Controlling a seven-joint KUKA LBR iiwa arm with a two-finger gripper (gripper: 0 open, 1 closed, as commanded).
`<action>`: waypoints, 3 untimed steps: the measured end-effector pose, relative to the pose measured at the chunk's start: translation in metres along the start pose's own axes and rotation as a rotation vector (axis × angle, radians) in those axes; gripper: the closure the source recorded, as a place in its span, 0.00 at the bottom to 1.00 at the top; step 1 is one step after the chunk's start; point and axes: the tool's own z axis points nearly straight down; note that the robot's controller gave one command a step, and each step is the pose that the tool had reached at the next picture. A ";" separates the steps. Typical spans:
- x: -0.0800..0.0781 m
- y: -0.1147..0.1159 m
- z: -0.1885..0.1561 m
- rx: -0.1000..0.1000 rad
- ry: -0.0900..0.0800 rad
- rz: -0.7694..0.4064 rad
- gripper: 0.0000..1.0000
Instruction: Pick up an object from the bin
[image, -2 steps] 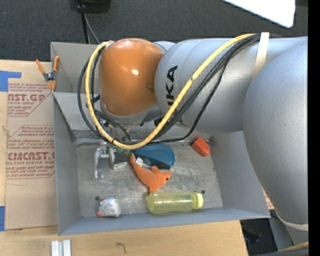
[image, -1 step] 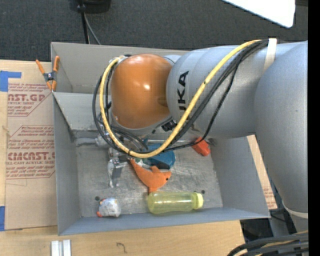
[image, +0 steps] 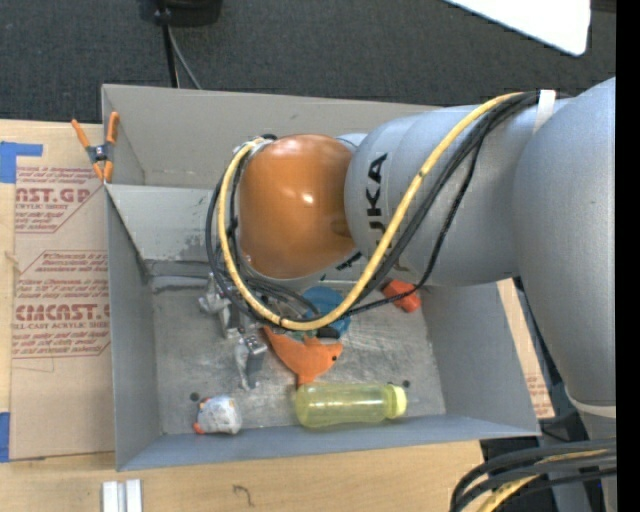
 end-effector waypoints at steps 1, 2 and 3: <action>0.013 -0.028 0.013 -0.002 0.000 0.162 0.00; 0.032 -0.037 0.021 0.000 0.001 0.006 0.00; 0.025 0.001 0.067 0.002 -0.007 -0.189 0.00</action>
Offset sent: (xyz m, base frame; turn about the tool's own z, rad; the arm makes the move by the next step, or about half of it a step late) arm -0.0444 -0.0611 -0.0351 -0.3784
